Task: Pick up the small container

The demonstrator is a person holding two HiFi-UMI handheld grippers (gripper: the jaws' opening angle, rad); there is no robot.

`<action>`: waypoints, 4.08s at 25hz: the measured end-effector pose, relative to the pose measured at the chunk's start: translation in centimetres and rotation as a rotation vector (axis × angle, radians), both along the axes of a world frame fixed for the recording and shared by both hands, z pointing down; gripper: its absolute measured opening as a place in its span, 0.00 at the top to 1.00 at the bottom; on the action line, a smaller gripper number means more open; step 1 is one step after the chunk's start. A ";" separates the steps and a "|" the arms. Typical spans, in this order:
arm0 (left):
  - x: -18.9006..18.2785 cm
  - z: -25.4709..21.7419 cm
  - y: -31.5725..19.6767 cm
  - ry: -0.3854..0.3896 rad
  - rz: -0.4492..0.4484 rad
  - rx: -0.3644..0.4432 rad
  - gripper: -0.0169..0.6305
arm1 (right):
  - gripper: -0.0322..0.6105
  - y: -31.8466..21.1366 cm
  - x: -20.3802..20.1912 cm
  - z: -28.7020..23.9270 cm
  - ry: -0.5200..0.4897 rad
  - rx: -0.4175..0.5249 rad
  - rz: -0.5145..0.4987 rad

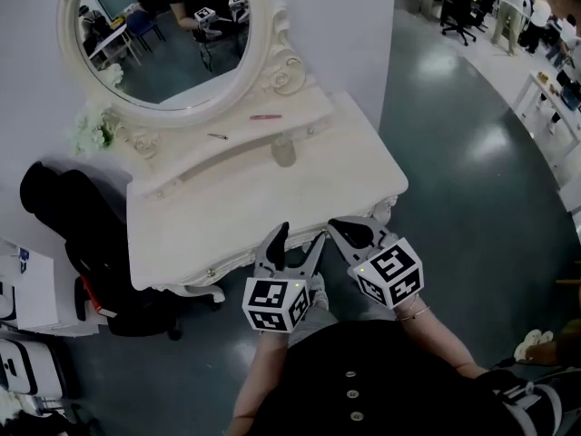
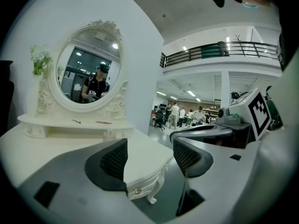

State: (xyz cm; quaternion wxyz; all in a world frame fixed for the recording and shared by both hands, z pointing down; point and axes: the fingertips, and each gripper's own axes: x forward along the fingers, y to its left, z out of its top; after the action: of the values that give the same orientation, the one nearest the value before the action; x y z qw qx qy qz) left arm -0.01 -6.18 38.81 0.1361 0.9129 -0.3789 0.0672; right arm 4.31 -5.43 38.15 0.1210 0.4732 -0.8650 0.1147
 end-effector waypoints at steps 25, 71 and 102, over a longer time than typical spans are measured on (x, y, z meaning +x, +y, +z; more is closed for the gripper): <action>-3.2 1.1 -17.7 0.014 0.076 -0.071 0.54 | 0.95 -16.6 -2.6 1.7 0.036 -0.060 0.110; -1.4 8.1 -23.1 -0.115 0.014 -0.215 0.54 | 0.95 -22.6 1.5 7.9 0.057 -0.245 -0.009; 1.3 15.0 -29.1 -0.258 0.026 -0.259 0.52 | 0.95 -24.7 1.6 13.8 -0.010 -0.391 -0.040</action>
State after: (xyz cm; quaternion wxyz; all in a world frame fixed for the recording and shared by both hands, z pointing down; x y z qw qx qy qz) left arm 1.32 -35.25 53.78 0.2020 0.8763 -0.3696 0.2338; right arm 5.95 -30.15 51.95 0.2089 0.4228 -0.8360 0.2805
